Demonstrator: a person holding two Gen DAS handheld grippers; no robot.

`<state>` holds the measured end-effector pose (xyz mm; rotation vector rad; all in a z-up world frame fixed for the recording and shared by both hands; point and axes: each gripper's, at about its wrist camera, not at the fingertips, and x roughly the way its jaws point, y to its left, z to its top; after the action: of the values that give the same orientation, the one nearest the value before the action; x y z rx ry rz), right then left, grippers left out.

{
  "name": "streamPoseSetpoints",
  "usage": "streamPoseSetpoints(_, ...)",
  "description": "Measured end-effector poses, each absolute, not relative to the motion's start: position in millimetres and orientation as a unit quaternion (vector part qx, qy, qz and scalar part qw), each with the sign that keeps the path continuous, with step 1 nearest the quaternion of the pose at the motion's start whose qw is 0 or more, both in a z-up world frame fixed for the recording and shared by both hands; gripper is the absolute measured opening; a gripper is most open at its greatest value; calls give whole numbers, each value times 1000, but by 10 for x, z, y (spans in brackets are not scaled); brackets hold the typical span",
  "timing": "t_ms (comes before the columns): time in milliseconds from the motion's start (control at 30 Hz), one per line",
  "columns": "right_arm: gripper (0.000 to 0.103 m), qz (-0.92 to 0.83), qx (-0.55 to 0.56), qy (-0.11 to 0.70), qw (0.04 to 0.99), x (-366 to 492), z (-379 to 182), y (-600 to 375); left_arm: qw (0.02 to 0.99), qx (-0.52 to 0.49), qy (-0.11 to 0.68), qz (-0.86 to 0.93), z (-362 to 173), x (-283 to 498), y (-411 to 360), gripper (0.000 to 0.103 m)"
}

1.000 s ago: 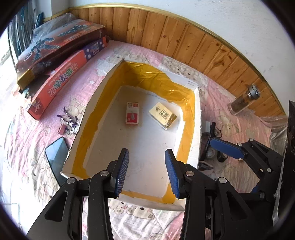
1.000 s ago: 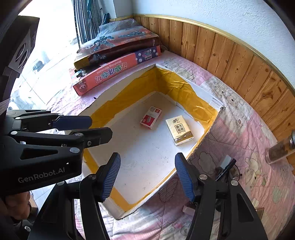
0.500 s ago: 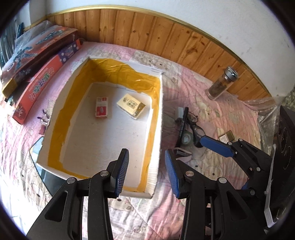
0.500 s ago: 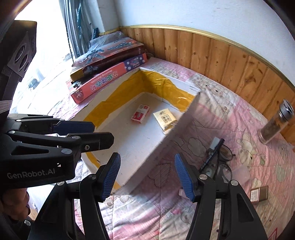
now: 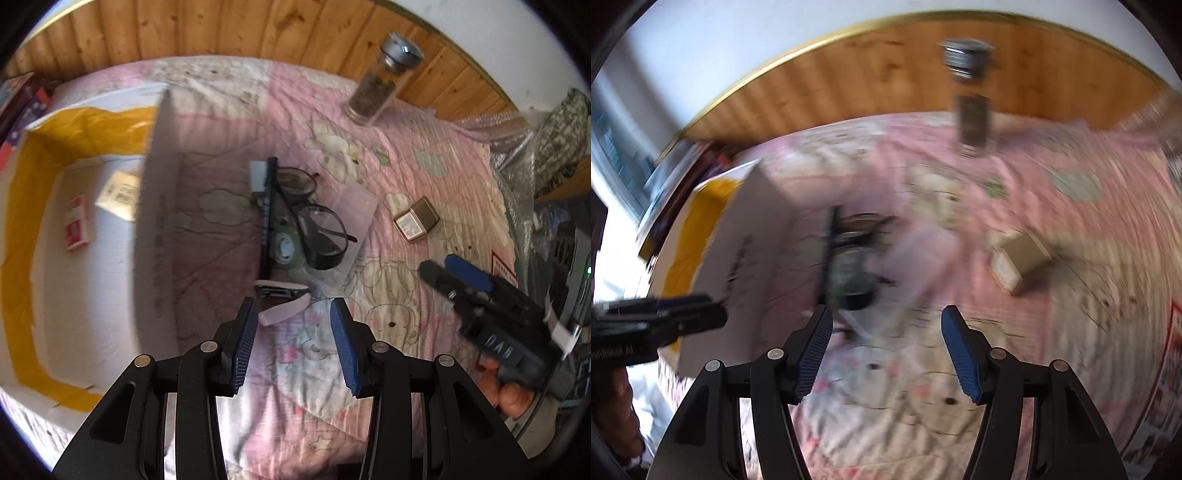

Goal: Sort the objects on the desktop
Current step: 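Grasp the gold metal tin with the right tool while the left grasps the black glasses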

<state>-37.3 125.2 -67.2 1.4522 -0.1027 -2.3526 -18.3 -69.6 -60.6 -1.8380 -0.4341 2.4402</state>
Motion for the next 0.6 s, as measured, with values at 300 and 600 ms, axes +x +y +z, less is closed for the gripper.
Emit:
streamPoseSetpoints(300, 69, -801, 566, -176, 86, -908, -1009, 2030, 24, -632, -172, 756, -994, -840, -442, 43)
streamPoseSetpoints(600, 74, -769, 598, -225, -22, -1484, -1341, 2110, -40, -667, -203, 715, -1441, -1434, -526, 49)
